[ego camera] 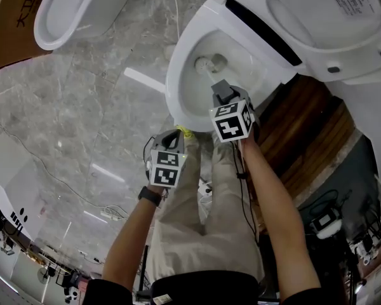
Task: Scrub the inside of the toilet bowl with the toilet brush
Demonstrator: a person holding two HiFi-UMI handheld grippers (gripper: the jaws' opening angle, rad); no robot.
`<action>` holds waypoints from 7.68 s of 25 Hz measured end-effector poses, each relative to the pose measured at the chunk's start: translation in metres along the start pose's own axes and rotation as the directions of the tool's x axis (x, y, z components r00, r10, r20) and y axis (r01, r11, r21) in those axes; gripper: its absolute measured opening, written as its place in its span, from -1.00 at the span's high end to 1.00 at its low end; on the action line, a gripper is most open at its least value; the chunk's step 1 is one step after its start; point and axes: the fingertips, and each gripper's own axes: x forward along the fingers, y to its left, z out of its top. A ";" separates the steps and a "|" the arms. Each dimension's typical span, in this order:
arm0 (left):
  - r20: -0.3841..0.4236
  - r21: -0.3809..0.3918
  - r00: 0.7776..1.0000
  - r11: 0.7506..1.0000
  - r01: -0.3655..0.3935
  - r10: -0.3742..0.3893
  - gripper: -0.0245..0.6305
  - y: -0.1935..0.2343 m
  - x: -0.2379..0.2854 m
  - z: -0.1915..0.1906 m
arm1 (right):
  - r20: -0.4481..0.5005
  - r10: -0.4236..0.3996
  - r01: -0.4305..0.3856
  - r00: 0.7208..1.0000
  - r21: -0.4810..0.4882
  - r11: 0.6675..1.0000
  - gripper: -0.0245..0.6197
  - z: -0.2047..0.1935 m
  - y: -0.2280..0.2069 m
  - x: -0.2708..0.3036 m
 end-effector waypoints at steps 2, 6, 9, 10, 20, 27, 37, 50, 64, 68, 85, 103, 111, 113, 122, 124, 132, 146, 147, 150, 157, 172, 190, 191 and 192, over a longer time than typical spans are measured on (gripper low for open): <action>-0.002 0.000 1.000 1.000 0.003 -0.003 0.87 0.000 0.000 -0.002 | 0.004 -0.022 0.022 1.000 -0.036 0.999 0.43 0.006 -0.003 0.003; -0.010 0.000 1.000 1.000 0.003 -0.003 0.87 0.003 0.000 -0.006 | 0.022 -0.066 0.067 0.998 -0.079 0.995 0.43 0.011 -0.015 0.007; -0.016 0.000 1.000 1.000 -0.002 0.002 0.87 0.007 -0.001 -0.007 | 0.039 -0.095 0.097 0.995 -0.068 0.993 0.43 0.012 -0.027 0.007; -0.017 0.000 1.000 1.000 -0.004 0.004 0.87 0.009 -0.001 -0.007 | 0.042 -0.103 0.105 0.994 -0.060 0.993 0.43 0.013 -0.032 0.008; -0.027 0.010 1.000 1.000 -0.003 0.004 0.87 0.003 0.002 -0.011 | 0.021 -0.169 0.171 0.985 -0.109 0.979 0.43 0.013 -0.072 0.010; -0.034 0.030 0.999 1.000 0.001 0.000 0.87 -0.007 0.004 -0.010 | 0.011 -0.194 0.194 0.981 -0.113 0.975 0.43 -0.006 -0.086 0.006; -0.039 0.055 0.999 0.999 -0.001 0.003 0.87 -0.020 0.014 -0.008 | -0.035 -0.203 0.200 0.979 -0.075 0.977 0.42 -0.050 -0.106 -0.011; -0.028 -0.009 1.000 1.000 -0.008 0.007 0.87 -0.029 0.011 0.000 | -0.114 -0.187 0.171 0.976 -0.140 0.975 0.43 -0.094 -0.092 -0.034; -0.068 -0.006 0.997 1.000 -0.028 0.028 0.87 -0.021 0.005 -0.015 | -0.174 -0.164 0.129 0.971 -0.196 0.972 0.44 -0.128 -0.024 -0.047; -0.067 0.005 0.998 1.000 -0.022 0.022 0.87 -0.023 0.007 -0.012 | -0.181 -0.130 0.101 0.975 -0.163 0.981 0.44 -0.129 -0.009 -0.047; -0.071 0.011 0.997 1.000 -0.001 0.002 0.87 -0.005 0.001 -0.021 | -0.161 0.062 -0.045 0.985 0.108 0.993 0.44 -0.080 0.038 -0.013; -0.064 -0.060 0.998 0.998 -0.001 -0.003 0.87 0.054 -0.013 -0.047 | -0.251 -0.198 0.114 0.947 -0.315 0.942 0.44 -0.074 -0.025 0.068; -0.075 -0.107 0.997 0.994 -0.024 0.016 0.87 0.079 -0.016 -0.060 | -0.269 -0.342 -0.043 0.900 -0.837 0.545 0.45 -0.058 -0.027 0.105; -0.080 -0.119 0.997 0.992 -0.028 0.018 0.87 0.081 -0.016 -0.064 | -0.263 -0.369 -0.079 0.891 -0.892 0.444 0.45 -0.055 -0.025 0.111; -0.096 -0.114 0.995 0.993 -0.032 0.021 0.87 0.087 -0.012 -0.064 | -0.290 -0.355 -0.080 0.889 -0.861 0.502 0.48 -0.049 -0.030 0.126; -0.100 -0.107 0.995 0.994 -0.037 0.026 0.87 0.087 -0.007 -0.062 | -0.294 -0.341 -0.068 0.893 -0.837 0.543 0.48 -0.048 -0.036 0.126; -0.067 -0.101 0.998 0.995 -0.004 -0.002 0.87 0.067 0.001 -0.042 | -0.292 -0.195 0.085 0.936 -0.350 0.933 0.47 -0.060 -0.049 0.113; -0.020 0.040 1.000 0.999 0.020 -0.020 0.87 0.018 -0.104 0.032 | -0.283 0.027 0.028 0.959 0.188 0.982 0.45 -0.056 0.004 -0.042; -0.006 0.063 1.000 0.998 0.020 -0.019 0.87 0.016 -0.123 0.041 | -0.267 0.038 0.021 0.963 0.213 0.977 0.45 -0.052 0.008 -0.064; 0.047 0.126 0.999 0.992 0.006 -0.012 0.87 0.014 -0.175 0.069 | -0.213 0.050 0.004 0.976 0.249 0.969 0.45 -0.039 0.022 -0.133; 0.170 0.281 0.985 0.960 -0.016 -0.034 0.87 -0.007 -0.279 0.128 | -0.031 0.080 -0.067 0.996 0.296 0.953 0.45 -0.012 0.050 -0.308; 0.333 0.437 0.942 0.891 -0.124 -0.033 0.87 -0.062 -0.384 0.251 | 0.231 -0.030 -0.106 0.972 0.554 0.826 0.45 -0.012 0.051 -0.430; 0.037 0.804 0.928 0.563 0.193 -0.371 0.86 -0.021 -0.368 0.267 | 0.057 -0.455 0.133 0.888 0.917 0.375 0.44 0.047 0.157 -0.447; 0.038 0.806 0.925 0.558 0.195 -0.377 0.87 -0.018 -0.370 0.270 | 0.053 -0.463 0.141 0.885 0.916 0.375 0.44 0.051 0.159 -0.447; 0.038 0.807 0.922 0.556 0.199 -0.385 0.86 -0.016 -0.372 0.272 | 0.047 -0.472 0.153 0.880 0.914 0.376 0.44 0.054 0.161 -0.447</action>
